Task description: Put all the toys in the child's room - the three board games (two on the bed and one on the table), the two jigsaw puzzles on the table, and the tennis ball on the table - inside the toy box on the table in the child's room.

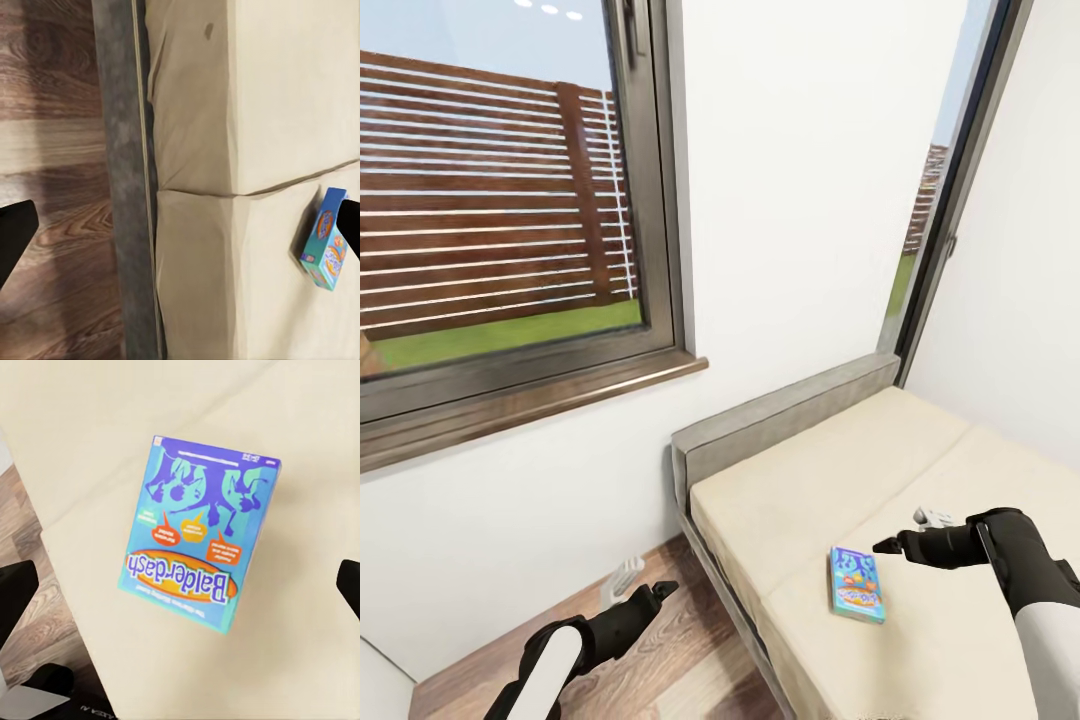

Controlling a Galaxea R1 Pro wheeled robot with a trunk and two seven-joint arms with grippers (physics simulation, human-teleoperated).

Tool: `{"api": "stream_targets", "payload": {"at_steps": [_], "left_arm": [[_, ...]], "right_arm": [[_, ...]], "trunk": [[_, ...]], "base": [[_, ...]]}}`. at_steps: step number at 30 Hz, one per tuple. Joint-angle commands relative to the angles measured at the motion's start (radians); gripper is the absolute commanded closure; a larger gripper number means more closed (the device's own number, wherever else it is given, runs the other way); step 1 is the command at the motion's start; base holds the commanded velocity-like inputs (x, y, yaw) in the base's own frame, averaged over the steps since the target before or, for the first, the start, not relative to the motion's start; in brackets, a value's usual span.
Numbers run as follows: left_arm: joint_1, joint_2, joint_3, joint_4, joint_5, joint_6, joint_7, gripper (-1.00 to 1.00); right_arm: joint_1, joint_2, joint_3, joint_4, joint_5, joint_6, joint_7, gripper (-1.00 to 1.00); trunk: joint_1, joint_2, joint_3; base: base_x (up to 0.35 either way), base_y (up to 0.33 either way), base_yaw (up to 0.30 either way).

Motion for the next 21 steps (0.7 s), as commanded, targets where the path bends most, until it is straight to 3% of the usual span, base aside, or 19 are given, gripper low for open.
{"api": "stream_targets", "payload": {"at_steps": [1, 21], "left_arm": [[-0.001, 0.000, 0.000, -0.001, 0.011, 0.002, 0.009, -1.00], [-0.001, 0.000, 0.000, -0.001, 0.012, 0.002, 0.009, -1.00]], "right_arm": [[-0.001, 0.000, -0.003, 0.000, 0.010, 0.003, 0.011, -1.00], [-0.004, -0.007, -0.003, 0.000, 0.012, 0.000, 0.112, -1.00]], "trunk": [[0.004, -0.008, -0.004], [0.081, -0.148, -0.067]], "base": [[0.000, 0.000, 0.000], [0.000, 0.000, 0.000]]}}
